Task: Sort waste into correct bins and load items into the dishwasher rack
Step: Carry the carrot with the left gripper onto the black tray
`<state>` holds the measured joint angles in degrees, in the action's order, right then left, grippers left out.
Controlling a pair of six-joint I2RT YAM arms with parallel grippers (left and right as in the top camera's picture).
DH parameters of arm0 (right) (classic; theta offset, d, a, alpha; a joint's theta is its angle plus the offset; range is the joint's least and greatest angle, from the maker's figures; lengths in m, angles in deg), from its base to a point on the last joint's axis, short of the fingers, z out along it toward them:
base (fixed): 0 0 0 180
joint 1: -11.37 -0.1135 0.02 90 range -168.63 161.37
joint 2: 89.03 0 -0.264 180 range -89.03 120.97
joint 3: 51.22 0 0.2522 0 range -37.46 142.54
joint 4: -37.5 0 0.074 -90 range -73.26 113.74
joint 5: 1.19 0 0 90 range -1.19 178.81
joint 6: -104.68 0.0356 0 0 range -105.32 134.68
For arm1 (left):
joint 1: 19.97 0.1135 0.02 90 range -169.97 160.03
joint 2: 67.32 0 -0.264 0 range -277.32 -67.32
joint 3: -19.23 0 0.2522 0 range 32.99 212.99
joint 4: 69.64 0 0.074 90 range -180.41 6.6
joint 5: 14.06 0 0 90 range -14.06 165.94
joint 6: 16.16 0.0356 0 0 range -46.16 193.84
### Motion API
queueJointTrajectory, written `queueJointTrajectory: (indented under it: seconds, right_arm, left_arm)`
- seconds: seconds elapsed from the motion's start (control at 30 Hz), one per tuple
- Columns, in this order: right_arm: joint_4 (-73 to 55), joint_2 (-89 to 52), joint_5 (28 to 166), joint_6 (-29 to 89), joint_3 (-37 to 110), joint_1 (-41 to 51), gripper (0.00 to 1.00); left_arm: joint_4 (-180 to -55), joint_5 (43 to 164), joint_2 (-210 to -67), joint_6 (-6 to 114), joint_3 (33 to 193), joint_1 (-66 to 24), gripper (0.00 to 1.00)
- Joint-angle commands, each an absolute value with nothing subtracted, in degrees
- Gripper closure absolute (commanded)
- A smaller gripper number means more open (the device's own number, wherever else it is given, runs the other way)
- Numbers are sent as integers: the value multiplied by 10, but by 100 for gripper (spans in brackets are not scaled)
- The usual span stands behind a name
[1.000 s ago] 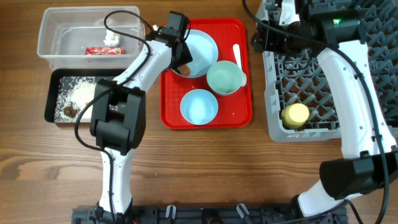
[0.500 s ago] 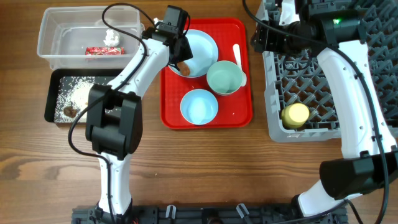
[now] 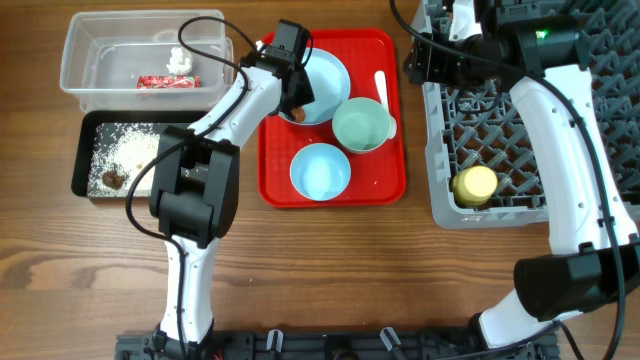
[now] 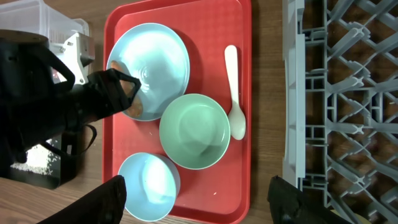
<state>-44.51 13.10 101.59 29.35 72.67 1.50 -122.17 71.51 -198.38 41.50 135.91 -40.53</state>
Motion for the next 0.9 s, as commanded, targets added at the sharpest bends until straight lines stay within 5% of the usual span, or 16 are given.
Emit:
queueJointTrajectory:
  seconds: [0.0, 0.13, 0.87]
  right_arm:
    - [-448, 140, 1005, 282, 734, 17, 25]
    - [-449, 140, 1005, 282, 734, 17, 26]
    - [-442, 140, 1005, 282, 734, 17, 25]
  left_arm:
    - [-1209, 720, -2011, 413, 1361, -407, 72]
    - [-1216, 720, -2017, 413, 1361, -407, 90]
    - [-1338, 688, -1793, 446, 1391, -344, 93]
